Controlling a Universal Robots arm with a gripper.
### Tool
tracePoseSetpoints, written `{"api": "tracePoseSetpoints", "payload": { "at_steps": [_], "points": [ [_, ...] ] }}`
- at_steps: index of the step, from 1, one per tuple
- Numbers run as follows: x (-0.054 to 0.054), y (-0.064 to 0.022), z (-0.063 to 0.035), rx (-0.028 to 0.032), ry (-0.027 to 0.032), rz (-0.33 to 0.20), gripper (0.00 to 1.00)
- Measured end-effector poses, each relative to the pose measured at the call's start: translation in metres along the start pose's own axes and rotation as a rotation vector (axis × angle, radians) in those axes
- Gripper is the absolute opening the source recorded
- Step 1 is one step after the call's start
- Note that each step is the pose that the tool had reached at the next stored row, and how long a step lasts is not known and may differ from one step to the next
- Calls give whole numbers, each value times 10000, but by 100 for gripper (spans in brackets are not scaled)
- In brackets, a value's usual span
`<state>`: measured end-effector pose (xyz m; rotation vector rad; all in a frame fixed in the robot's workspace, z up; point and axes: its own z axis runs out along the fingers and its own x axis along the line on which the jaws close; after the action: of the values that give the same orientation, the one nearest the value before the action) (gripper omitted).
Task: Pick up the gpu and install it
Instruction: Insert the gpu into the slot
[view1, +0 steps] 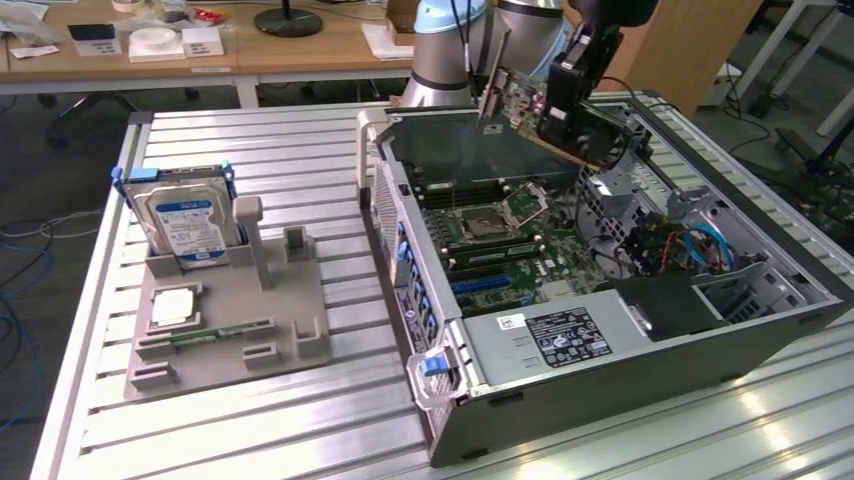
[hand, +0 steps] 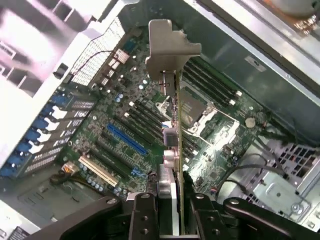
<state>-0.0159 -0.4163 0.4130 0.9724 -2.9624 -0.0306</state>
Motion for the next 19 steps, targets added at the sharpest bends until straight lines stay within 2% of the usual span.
{"api": "tracePoseSetpoints", "payload": {
  "at_steps": [2, 16, 19],
  "points": [
    [1, 1, 5, 21, 33, -1261, 29],
    [1, 1, 26, 60, 96, -3690, 29],
    [2, 1, 30, 89, 88, -4171, 29]
  ]
}}
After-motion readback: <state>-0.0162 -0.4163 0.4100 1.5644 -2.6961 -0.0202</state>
